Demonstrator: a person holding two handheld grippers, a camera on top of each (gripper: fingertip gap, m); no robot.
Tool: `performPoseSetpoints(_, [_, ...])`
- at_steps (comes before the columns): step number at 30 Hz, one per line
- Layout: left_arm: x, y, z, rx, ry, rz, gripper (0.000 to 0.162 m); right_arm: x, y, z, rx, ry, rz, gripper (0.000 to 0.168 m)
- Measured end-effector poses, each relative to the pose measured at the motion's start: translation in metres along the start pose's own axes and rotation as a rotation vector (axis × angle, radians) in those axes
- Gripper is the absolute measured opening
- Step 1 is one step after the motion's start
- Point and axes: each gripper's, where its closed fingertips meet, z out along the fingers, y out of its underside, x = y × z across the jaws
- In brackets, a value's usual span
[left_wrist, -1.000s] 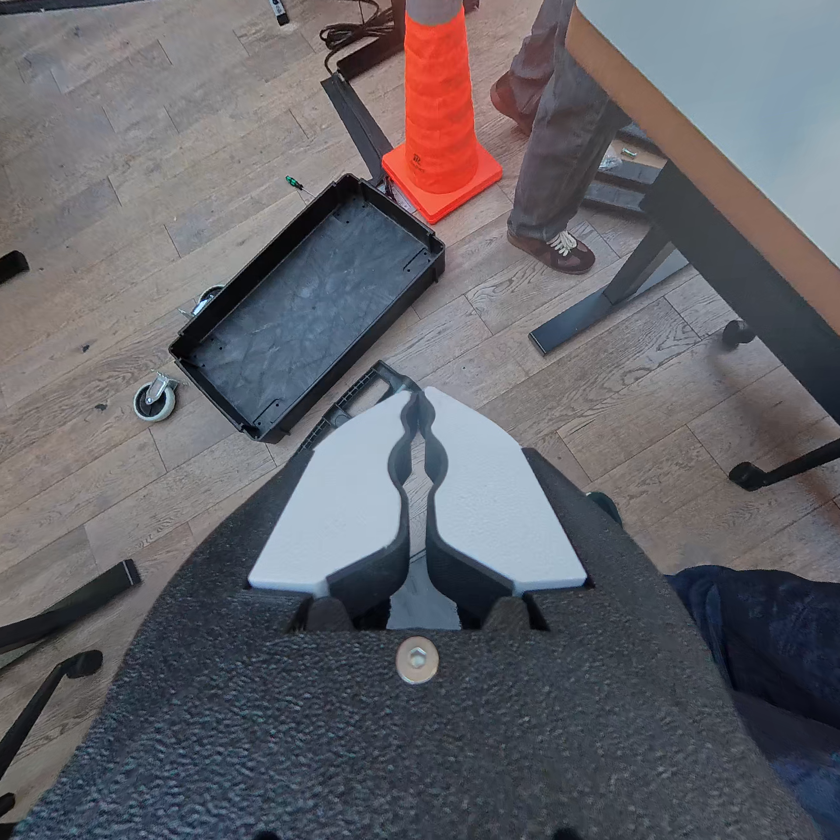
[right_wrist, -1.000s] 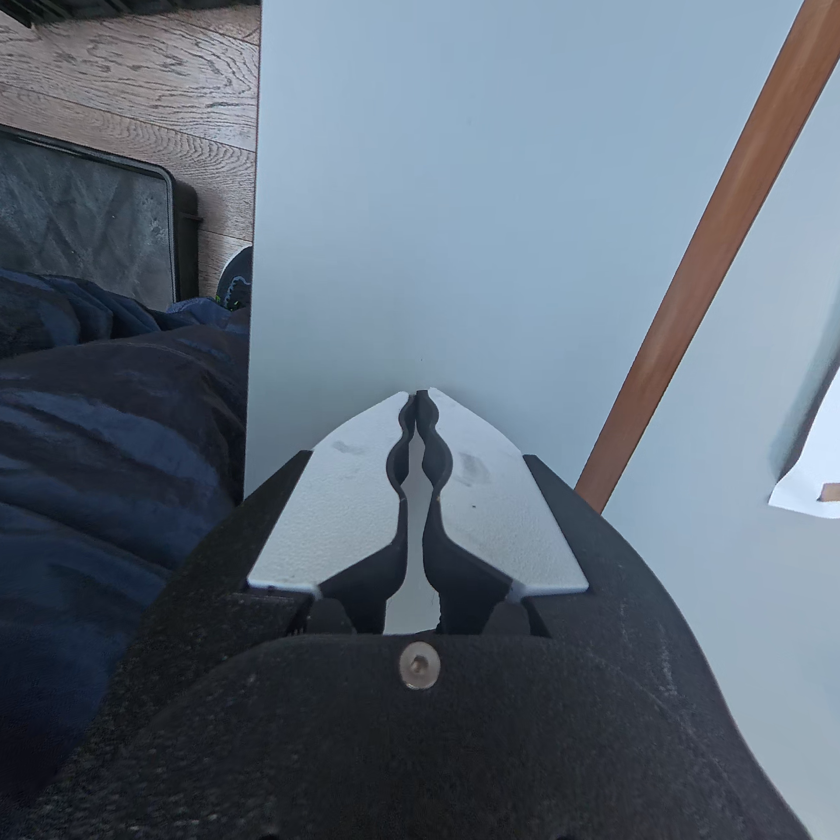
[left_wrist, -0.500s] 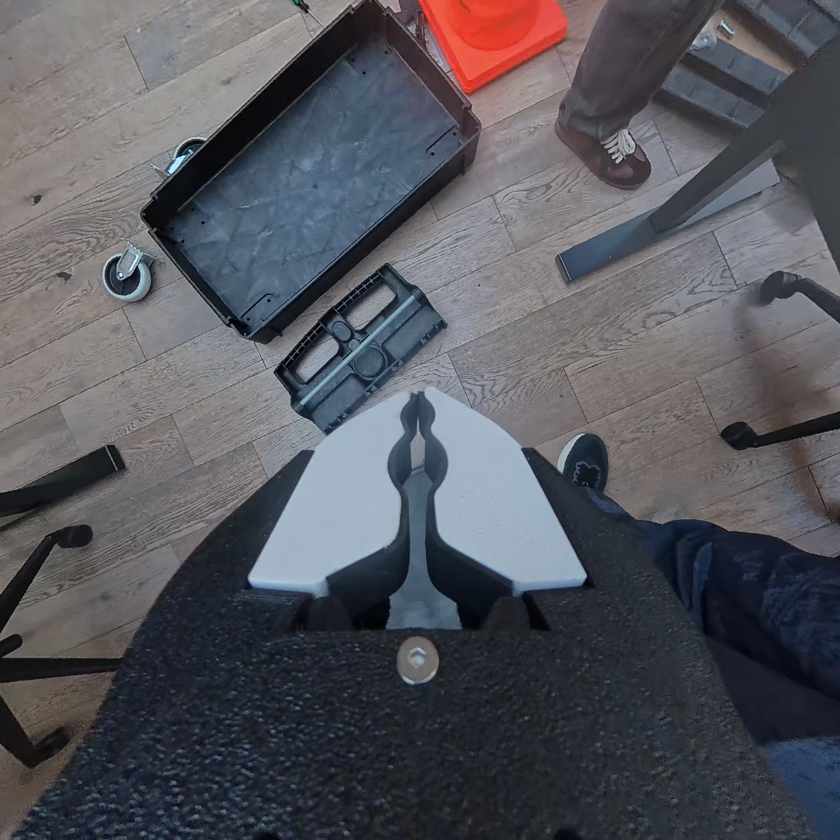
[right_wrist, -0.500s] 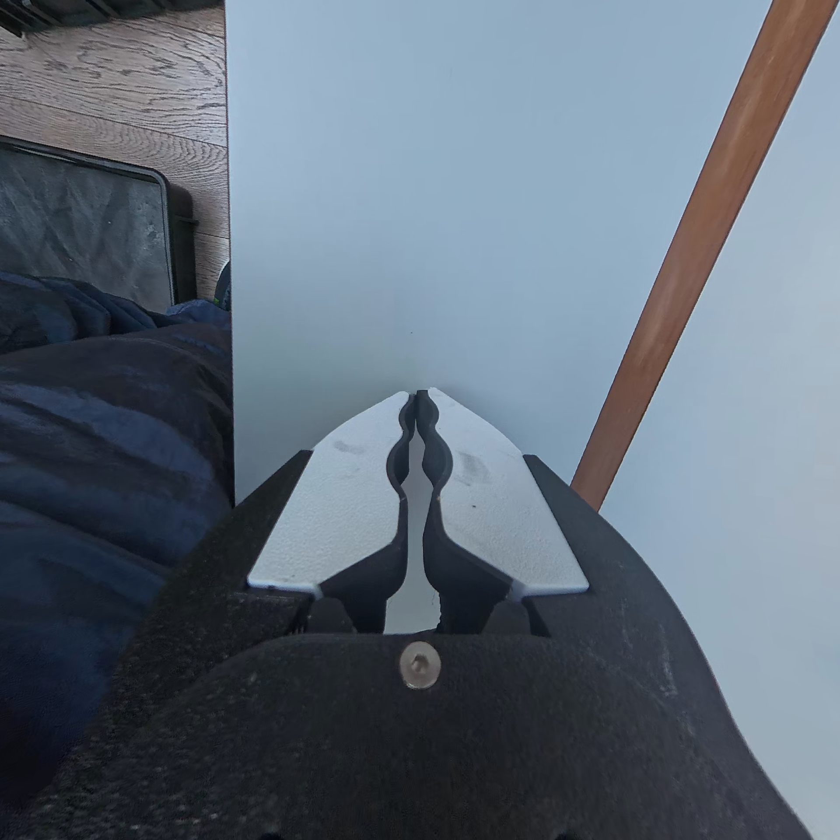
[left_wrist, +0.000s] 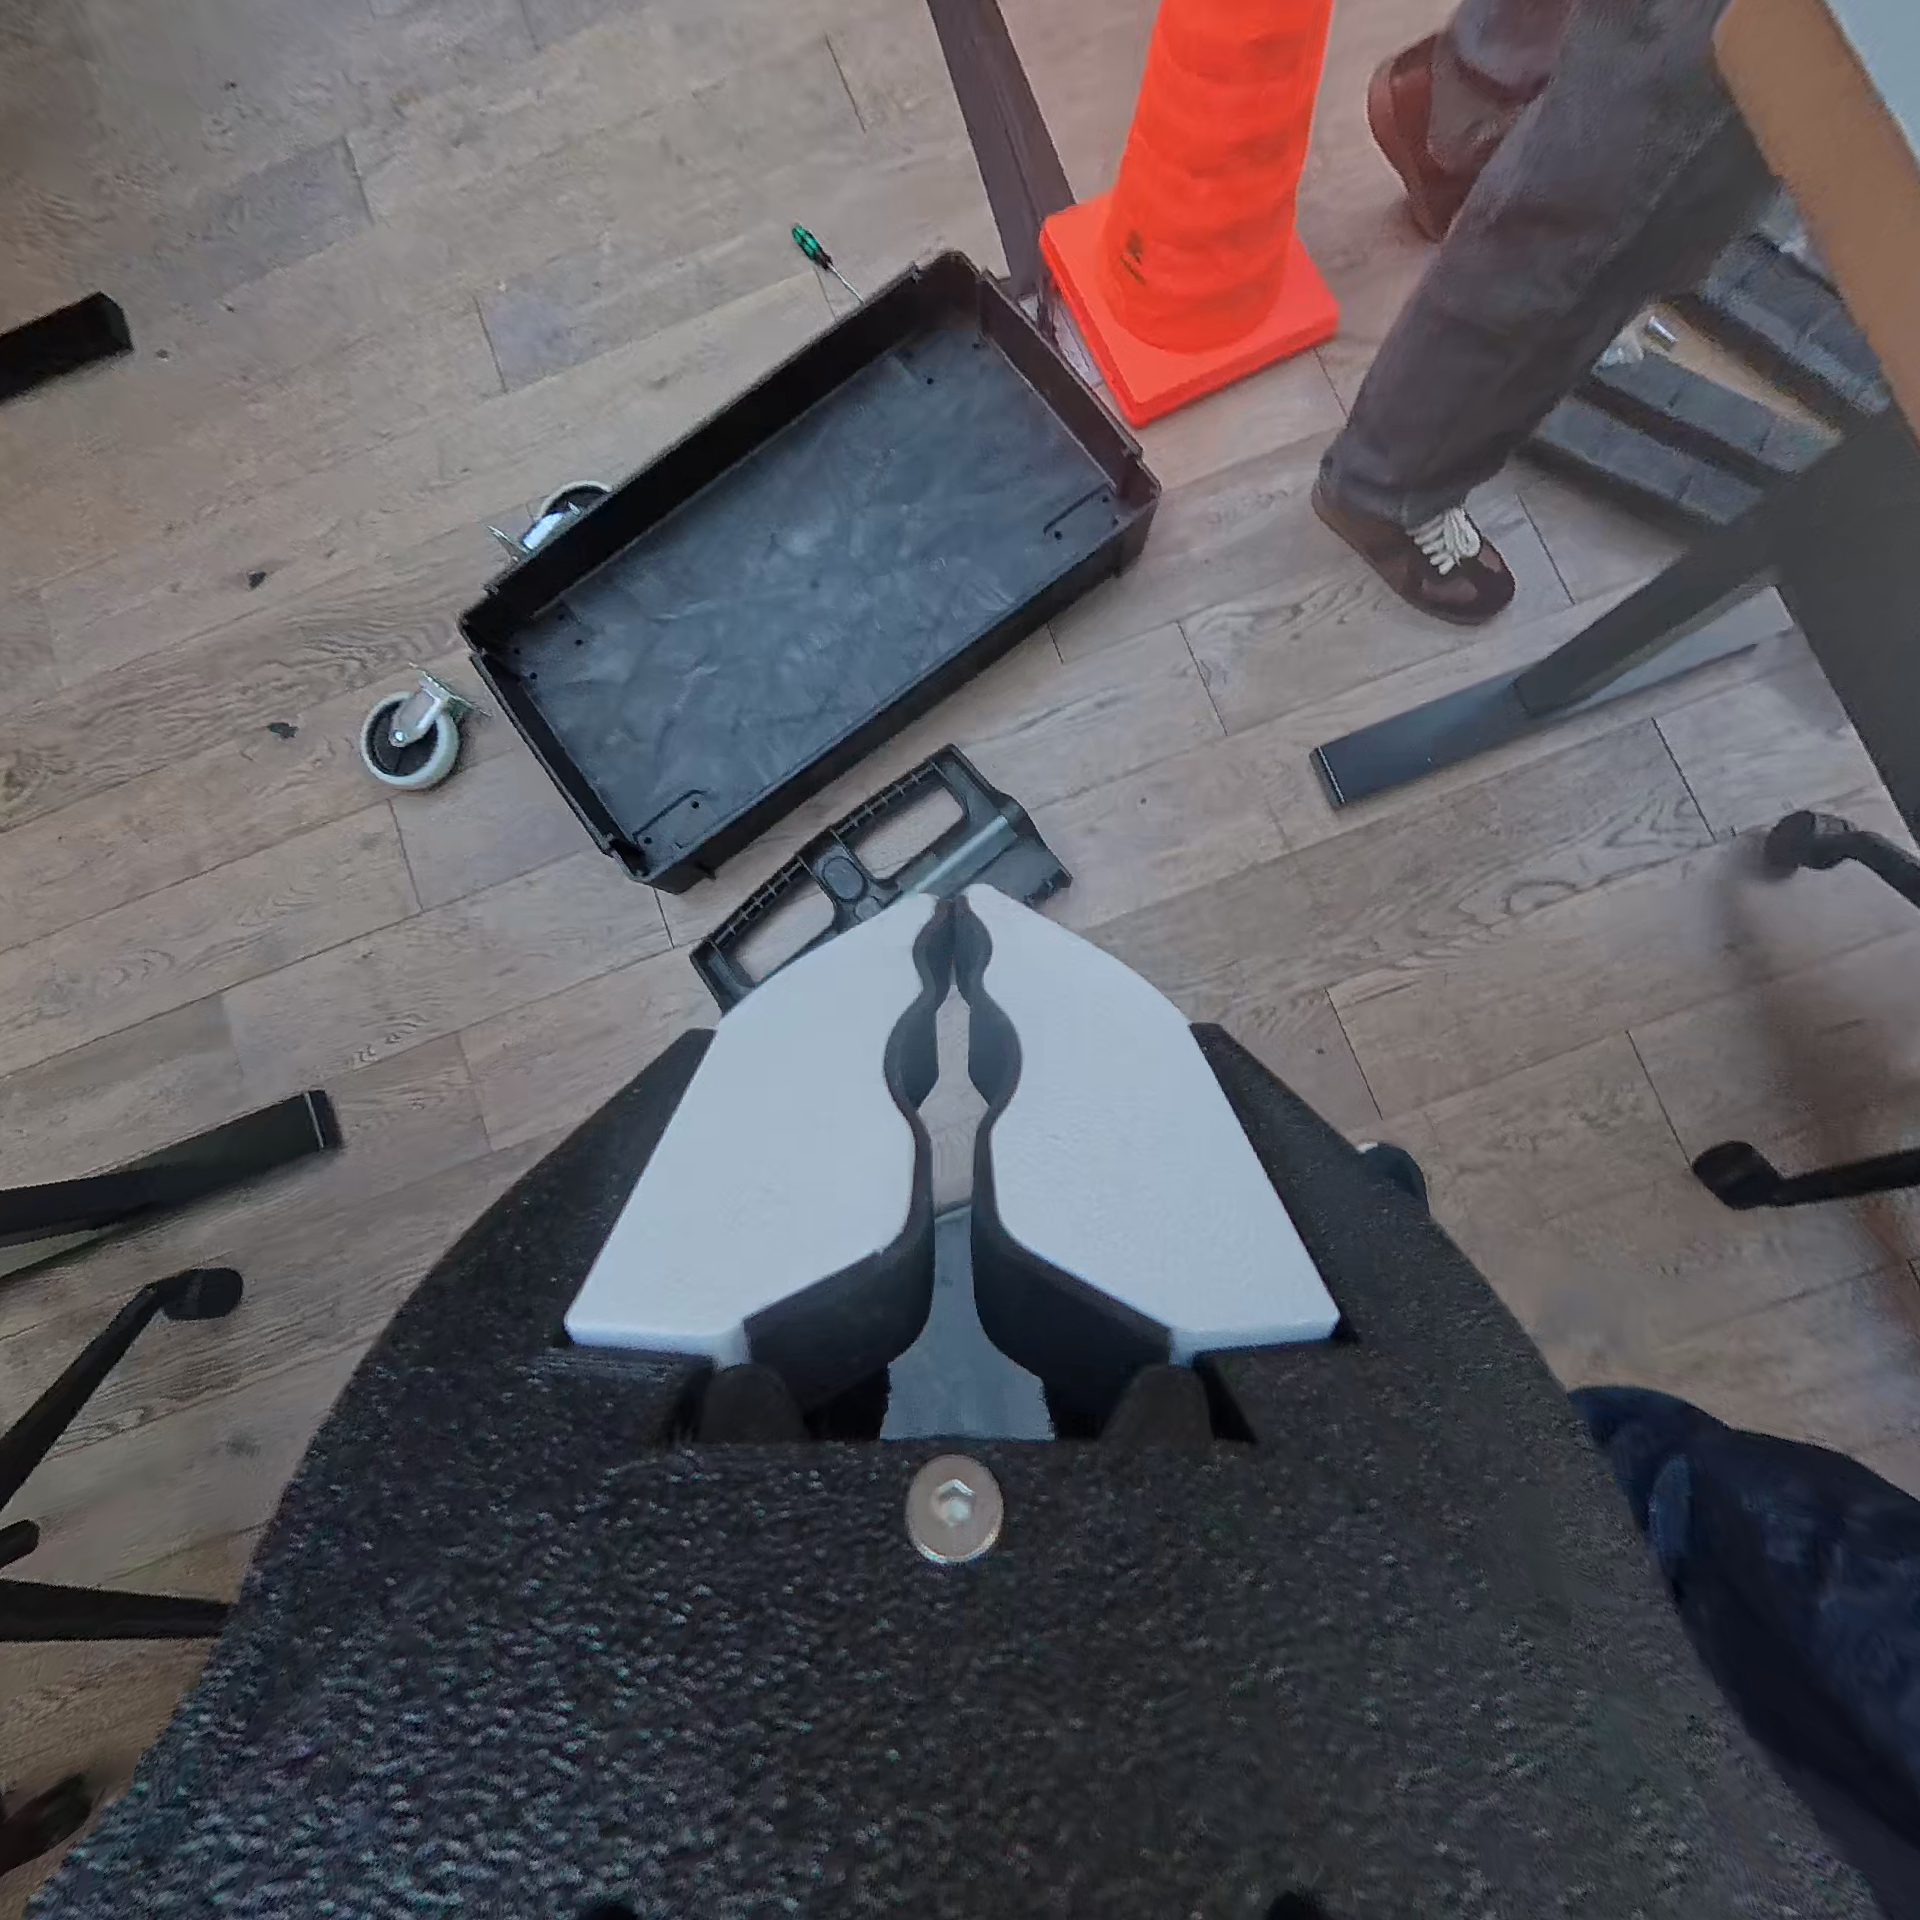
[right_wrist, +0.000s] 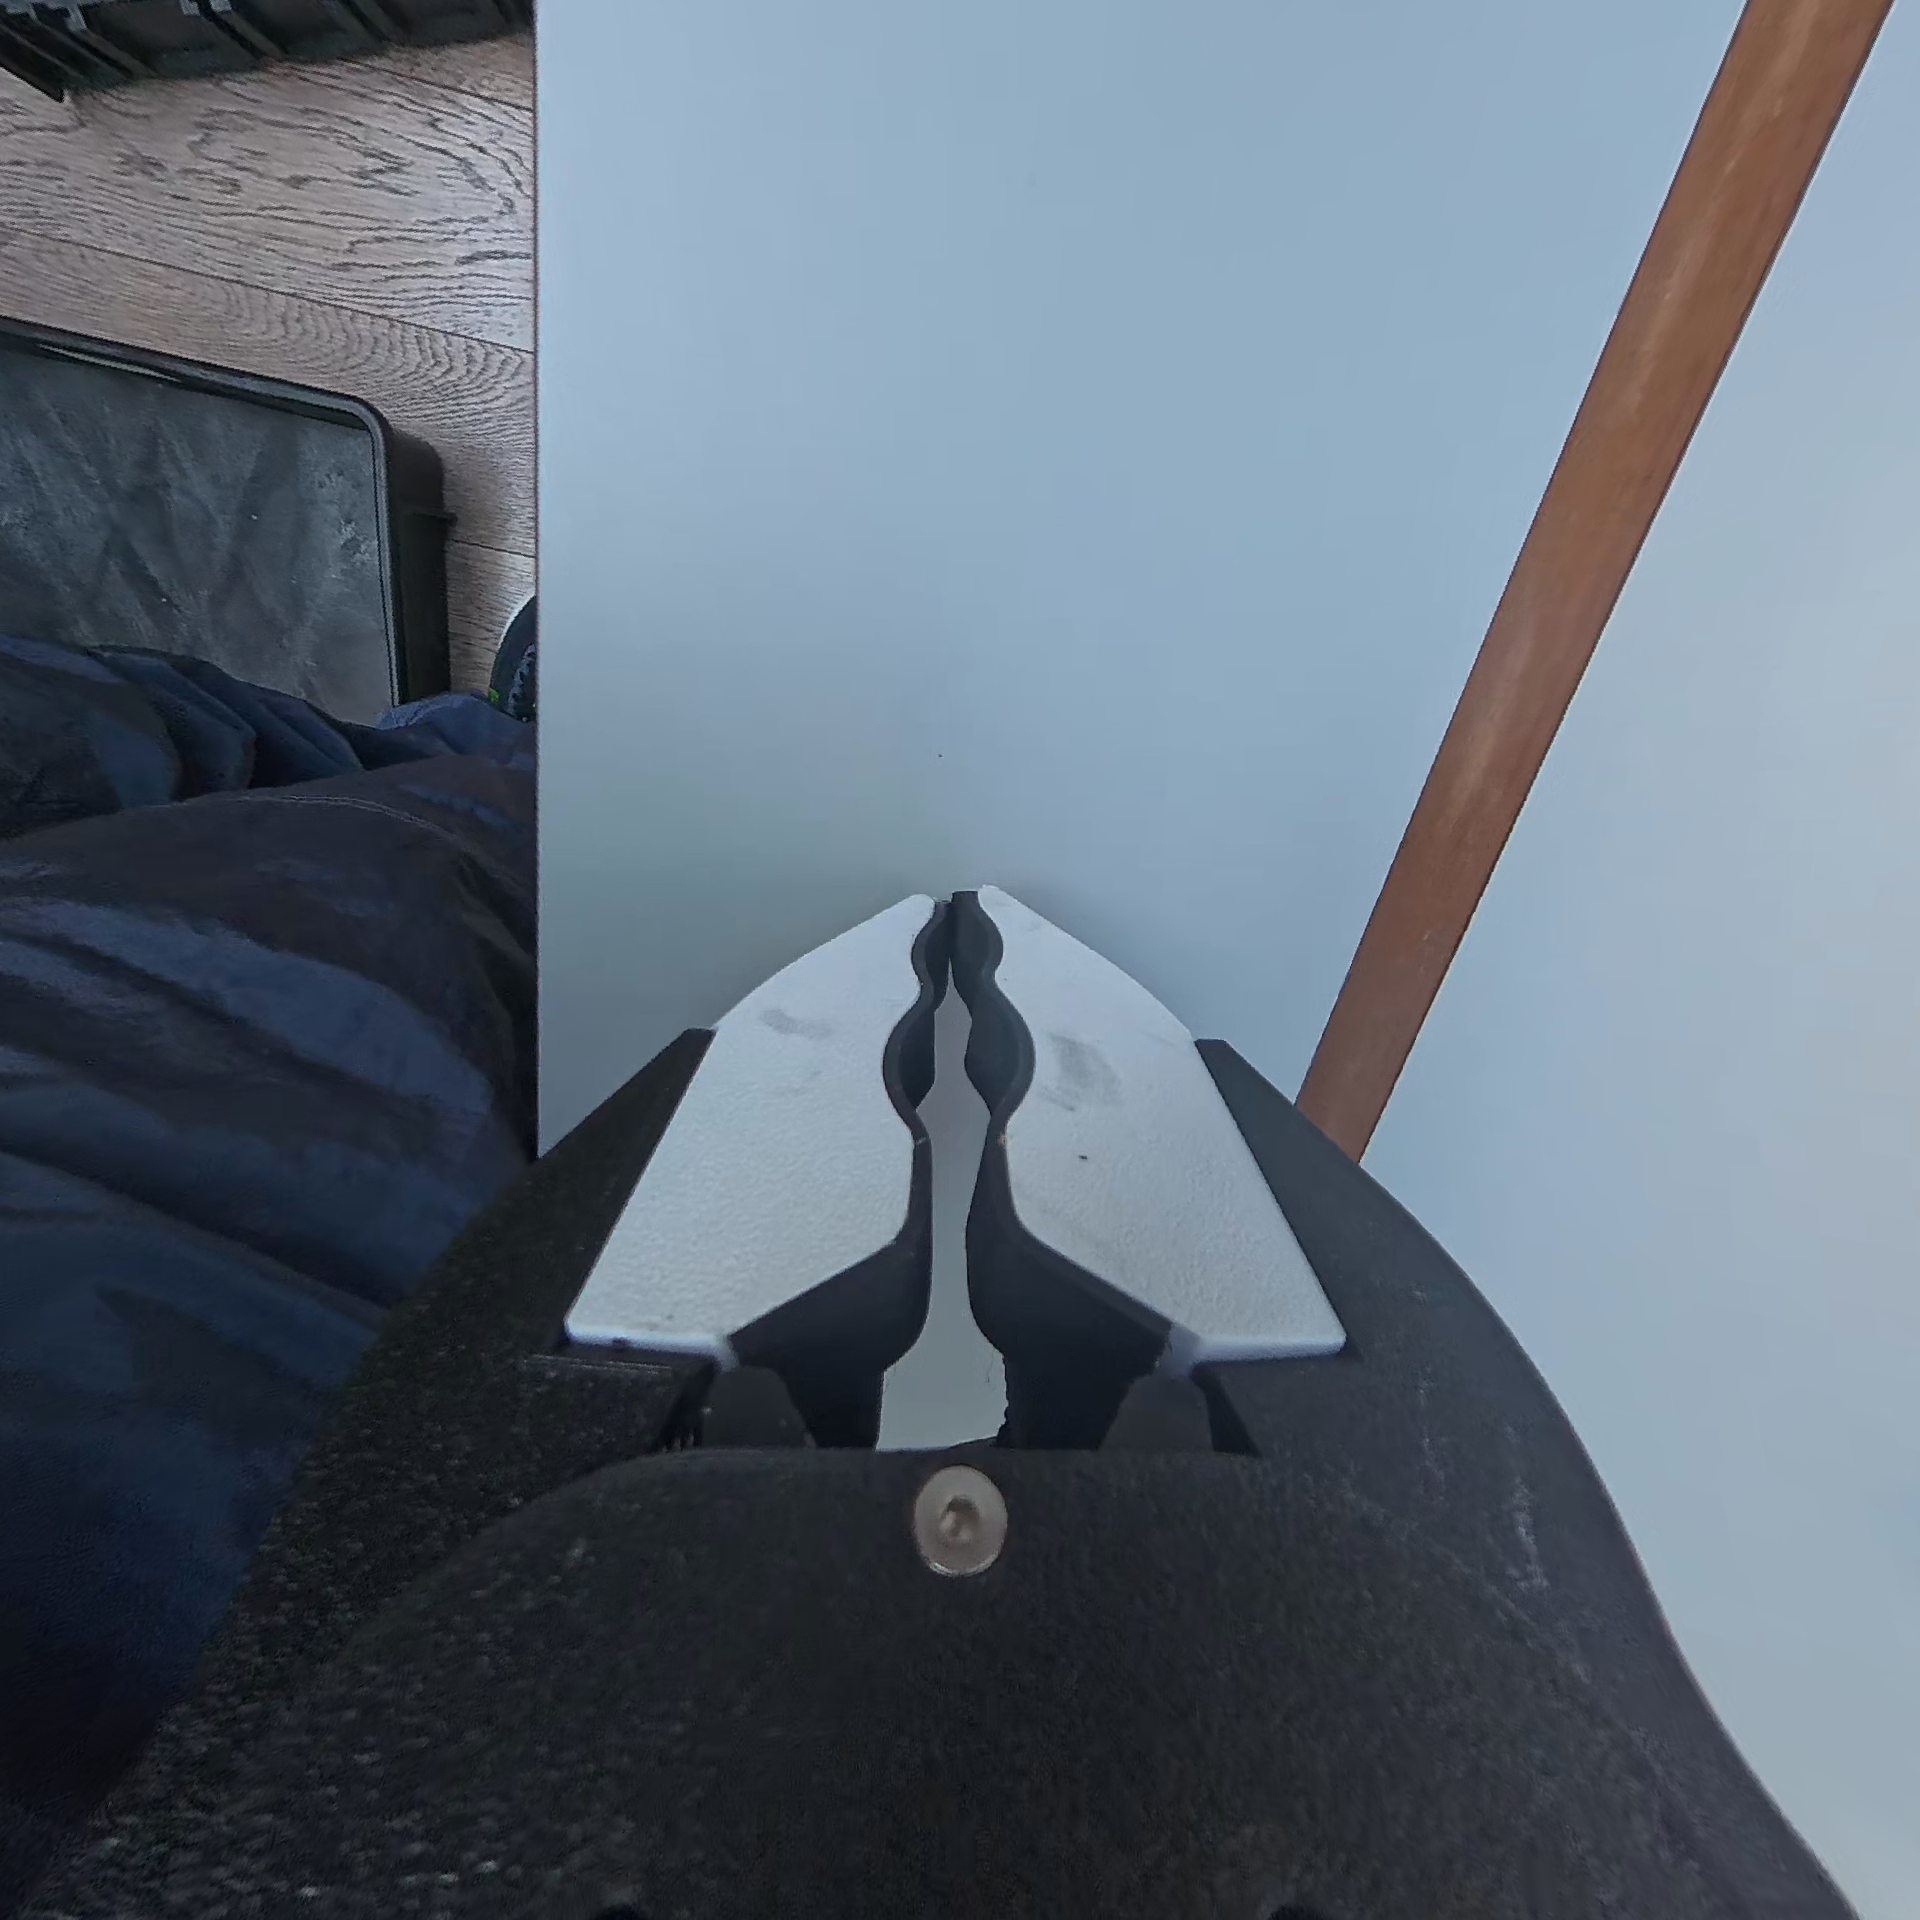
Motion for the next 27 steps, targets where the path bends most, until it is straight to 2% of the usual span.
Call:
performPoseSetpoints(1, [-0.008,-0.013,-0.002,0.031,-0.019,0.010,0.000,0.002,0.001,-0.001,0.001,0.002,0.002,0.000])
performPoseSetpoints(5, [-0.031,-0.052,-0.006,0.116,-0.101,0.092,0.000,0.005,0.003,-0.003,0.004,0.007,0.016,0.000])
performPoseSetpoints(8, [-0.047,-0.027,0.013,-0.050,-0.106,-0.011,0.000,0.005,0.006,-0.001,0.001,0.008,0.020,0.000])
performPoseSetpoints(10, [-0.041,-0.026,0.014,-0.038,-0.098,0.030,0.000,0.006,0.006,-0.003,0.004,0.014,0.020,0.000])
performPoseSetpoints(12, [-0.010,-0.033,0.012,-0.012,-0.026,0.114,0.000,0.012,0.001,-0.008,0.028,0.038,0.035,0.000])
performPoseSetpoints(15, [0.071,-0.044,0.003,0.063,0.136,0.377,0.000,0.035,0.007,-0.023,0.064,0.077,0.134,0.000])
performPoseSetpoints(19, [0.209,-0.016,-0.023,0.147,0.407,0.873,0.000,0.067,0.039,-0.029,0.052,0.119,0.258,0.000])
performPoseSetpoints(21, [0.259,0.003,-0.037,0.160,0.504,0.942,0.000,0.076,0.060,-0.025,0.011,0.134,0.289,0.000])
performPoseSetpoints(23, [0.298,0.012,-0.055,0.201,0.604,0.941,0.000,0.082,0.060,-0.032,0.048,0.154,0.304,0.000])
performPoseSetpoints(27, [0.315,0.044,-0.056,0.131,0.668,1.051,0.000,0.070,0.061,-0.028,0.041,0.143,0.284,0.000])
